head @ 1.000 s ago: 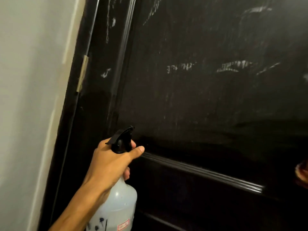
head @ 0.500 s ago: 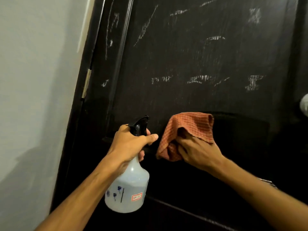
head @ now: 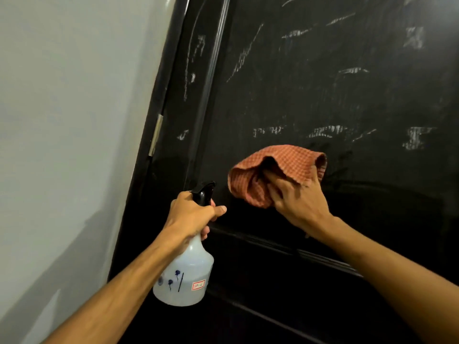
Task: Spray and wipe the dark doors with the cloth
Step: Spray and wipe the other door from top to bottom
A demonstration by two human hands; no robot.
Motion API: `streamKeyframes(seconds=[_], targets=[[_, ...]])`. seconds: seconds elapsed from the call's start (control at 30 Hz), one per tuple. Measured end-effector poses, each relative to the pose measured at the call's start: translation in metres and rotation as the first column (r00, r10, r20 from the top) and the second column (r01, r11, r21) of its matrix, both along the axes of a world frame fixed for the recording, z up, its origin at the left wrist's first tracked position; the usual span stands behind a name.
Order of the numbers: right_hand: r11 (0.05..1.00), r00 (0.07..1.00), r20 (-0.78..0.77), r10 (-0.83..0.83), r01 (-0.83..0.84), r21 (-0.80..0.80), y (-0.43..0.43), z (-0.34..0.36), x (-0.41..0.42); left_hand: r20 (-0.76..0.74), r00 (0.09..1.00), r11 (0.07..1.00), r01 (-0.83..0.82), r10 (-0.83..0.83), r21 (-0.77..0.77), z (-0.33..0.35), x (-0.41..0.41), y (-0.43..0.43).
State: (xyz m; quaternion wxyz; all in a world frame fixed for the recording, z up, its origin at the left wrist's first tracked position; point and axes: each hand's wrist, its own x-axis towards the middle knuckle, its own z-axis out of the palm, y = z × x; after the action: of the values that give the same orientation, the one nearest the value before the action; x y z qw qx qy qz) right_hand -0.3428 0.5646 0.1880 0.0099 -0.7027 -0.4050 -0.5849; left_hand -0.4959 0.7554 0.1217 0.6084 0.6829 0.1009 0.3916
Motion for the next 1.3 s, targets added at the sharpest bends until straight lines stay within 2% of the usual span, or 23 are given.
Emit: streamKeyframes(seconds=[0.03, 0.13, 0.17, 0.3, 0.33, 0.43, 0.47, 0.5, 0.6, 0.63, 0.7, 0.77, 0.8, 0.87, 0.93, 0.97, 1.07, 1.1, 1.13, 1.2, 1.23, 1.27, 1.3], targets=[[0.999, 1.0, -0.017, -0.006, 0.005, -0.05, 0.014, -0.007, -0.001, -0.002, 1.0, 1.0, -0.014, 0.014, -0.001, -0.001, 0.001, 0.006], [0.913, 0.995, 0.093, 0.033, 0.008, -0.409, 0.052, -0.041, -0.005, 0.007, 0.998, 0.998, -0.068, 0.069, -0.017, -0.001, 0.005, 0.021], [0.904, 0.993, 0.103, 0.055, -0.006, -0.428, 0.061, -0.039, -0.002, 0.018, 0.996, 0.996, -0.084, 0.085, -0.021, 0.0, 0.006, 0.026], [0.992, 0.994, -0.04, 0.1, -0.103, -0.072, 0.095, -0.012, 0.001, 0.029, 0.992, 0.992, -0.126, 0.126, 0.015, 0.006, 0.006, 0.043], [0.989, 0.993, -0.057, 0.106, -0.111, -0.101, 0.106, -0.014, -0.002, 0.031, 0.991, 0.992, -0.127, 0.127, 0.013, 0.007, 0.007, 0.048], [0.904, 0.985, 0.036, 0.168, -0.139, -0.405, 0.132, -0.033, 0.001, 0.037, 0.99, 0.991, -0.132, 0.133, -0.025, 0.009, 0.013, 0.06], [0.898, 0.986, 0.071, 0.154, -0.109, -0.425, 0.136, -0.026, 0.004, 0.035, 0.99, 0.991, -0.134, 0.135, -0.031, 0.008, 0.014, 0.062], [0.926, 0.988, 0.081, 0.128, -0.09, -0.366, 0.142, -0.013, 0.007, 0.036, 0.99, 0.99, -0.138, 0.139, -0.028, 0.008, 0.014, 0.065], [0.992, 0.998, -0.016, 0.064, -0.065, -0.106, 0.161, 0.016, 0.005, 0.034, 0.986, 0.986, -0.163, 0.163, -0.021, 0.008, 0.014, 0.077], [0.988, 0.995, -0.013, 0.097, -0.098, -0.116, 0.169, 0.011, 0.001, 0.035, 0.985, 0.985, -0.17, 0.171, -0.028, 0.008, 0.015, 0.082], [0.942, 0.986, 0.014, 0.169, -0.157, -0.295, 0.185, -0.015, -0.002, 0.035, 0.984, 0.983, -0.175, 0.177, -0.047, 0.009, 0.015, 0.089], [0.874, 0.982, 0.075, 0.176, -0.12, -0.472, 0.184, -0.03, 0.004, 0.033, 0.981, 0.981, -0.191, 0.193, -0.043, 0.009, 0.015, 0.089], [0.882, 0.985, 0.093, 0.144, -0.086, -0.464, 0.179, -0.022, 0.007, 0.038, 0.979, 0.979, -0.201, 0.202, -0.035, 0.009, 0.014, 0.087], [0.961, 0.997, 0.079, 0.004, 0.018, -0.278, 0.159, 0.005, 0.01, 0.052, 0.977, 0.979, -0.203, 0.205, -0.025, 0.008, 0.013, 0.083], [0.991, 0.996, 0.01, -0.086, 0.087, -0.104, 0.127, 0.015, 0.01, 0.048, 0.981, 0.982, -0.185, 0.186, -0.019, 0.005, 0.012, 0.077], [0.991, 0.998, 0.021, -0.067, 0.069, -0.117, 0.115, 0.007, 0.011, 0.042, 0.983, 0.984, -0.179, 0.179, -0.018, 0.002, 0.012, 0.075], [0.881, 0.995, 0.098, -0.016, 0.06, -0.47, 0.082, -0.039, 0.007, 0.03, 0.984, 0.984, -0.176, 0.177, -0.021, -0.002, 0.01, 0.058], [0.873, 0.993, 0.116, -0.007, 0.062, -0.484, 0.069, -0.044, 0.008, 0.033, 0.984, 0.984, -0.175, 0.175, -0.019, -0.003, 0.009, 0.051], [0.902, 0.994, 0.108, -0.021, 0.065, -0.427, 0.054, -0.038, 0.012, 0.036, 0.986, 0.986, -0.165, 0.165, -0.013, -0.003, 0.009, 0.044], [0.982, 0.993, 0.017, -0.113, 0.114, -0.148, 0.015, -0.014, 0.014, 0.03, 0.992, 0.992, -0.124, 0.123, 0.021, -0.001, 0.008, 0.026], [0.991, 0.99, -0.041, -0.137, 0.137, 0.006, -0.006, -0.005, 0.016, 0.027, 0.995, 0.994, -0.098, 0.097, 0.037, 0.0, 0.009, 0.016], [0.986, 0.989, -0.069, -0.13, 0.136, 0.092, -0.023, -0.003, 0.016, 0.026, 0.997, 0.996, -0.077, 0.076, 0.045, 0.001, 0.01, 0.007], [0.99, 0.991, -0.059, -0.118, 0.122, 0.068, -0.032, -0.008, 0.017, 0.028, 0.998, 0.997, -0.06, 0.059, 0.052, 0.002, 0.01, -0.001]])
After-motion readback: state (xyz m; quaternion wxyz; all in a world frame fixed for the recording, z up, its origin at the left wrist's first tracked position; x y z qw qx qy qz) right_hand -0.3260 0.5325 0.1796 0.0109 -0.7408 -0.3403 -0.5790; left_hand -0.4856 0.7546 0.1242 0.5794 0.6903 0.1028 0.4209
